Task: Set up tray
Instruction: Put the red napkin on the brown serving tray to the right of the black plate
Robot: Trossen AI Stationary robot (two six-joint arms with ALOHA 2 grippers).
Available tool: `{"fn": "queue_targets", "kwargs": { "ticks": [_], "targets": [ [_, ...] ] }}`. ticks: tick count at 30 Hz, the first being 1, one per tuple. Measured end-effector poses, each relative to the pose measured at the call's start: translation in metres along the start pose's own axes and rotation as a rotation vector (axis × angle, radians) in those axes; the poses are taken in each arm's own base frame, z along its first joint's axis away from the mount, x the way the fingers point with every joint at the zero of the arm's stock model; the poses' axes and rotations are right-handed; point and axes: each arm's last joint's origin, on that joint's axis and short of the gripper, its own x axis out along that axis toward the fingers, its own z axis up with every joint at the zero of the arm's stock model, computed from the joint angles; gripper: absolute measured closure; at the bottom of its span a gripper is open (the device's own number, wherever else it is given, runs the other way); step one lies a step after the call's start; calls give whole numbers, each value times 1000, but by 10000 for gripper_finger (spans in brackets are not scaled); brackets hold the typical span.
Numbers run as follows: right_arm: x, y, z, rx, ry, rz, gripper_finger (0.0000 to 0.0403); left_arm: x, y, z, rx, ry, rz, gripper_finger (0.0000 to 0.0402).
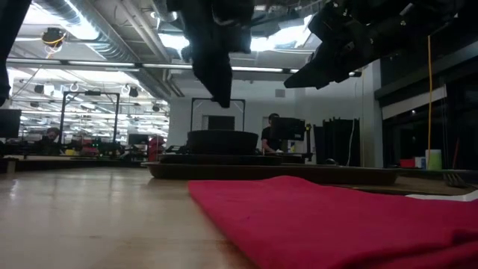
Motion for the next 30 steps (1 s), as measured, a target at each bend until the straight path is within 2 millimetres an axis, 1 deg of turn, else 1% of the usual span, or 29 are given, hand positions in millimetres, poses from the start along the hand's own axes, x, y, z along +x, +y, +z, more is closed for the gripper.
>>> {"fn": "queue_targets", "kwargs": {
  "ticks": [4,7,11,14,16,18,24,27,30],
  "targets": [
    [0,0,0,0,0,0,375,-14,-3,3,-5,24,2,297],
    [0,0,0,0,3,0,375,-25,-7,1,-10,19,23,311],
    [0,1,0,4,5,2,375,-33,-21,-11,-55,24,50,343],
    [0,3,-2,21,25,11,375,-41,-36,-21,-77,-41,90,372],
    [0,7,-4,16,47,26,375,-42,-48,-30,-80,-94,85,390],
    [0,12,-4,5,49,44,375,-43,-61,-38,-70,-164,69,398],
    [-1,29,-3,-25,45,98,375,-44,-95,-71,-54,-360,26,400],
    [-1,34,-2,-32,45,77,375,-44,-108,-87,-68,-448,3,400],
    [-1,38,-2,-37,45,69,375,-43,-119,-103,-78,-492,-7,399]
  ]
}}
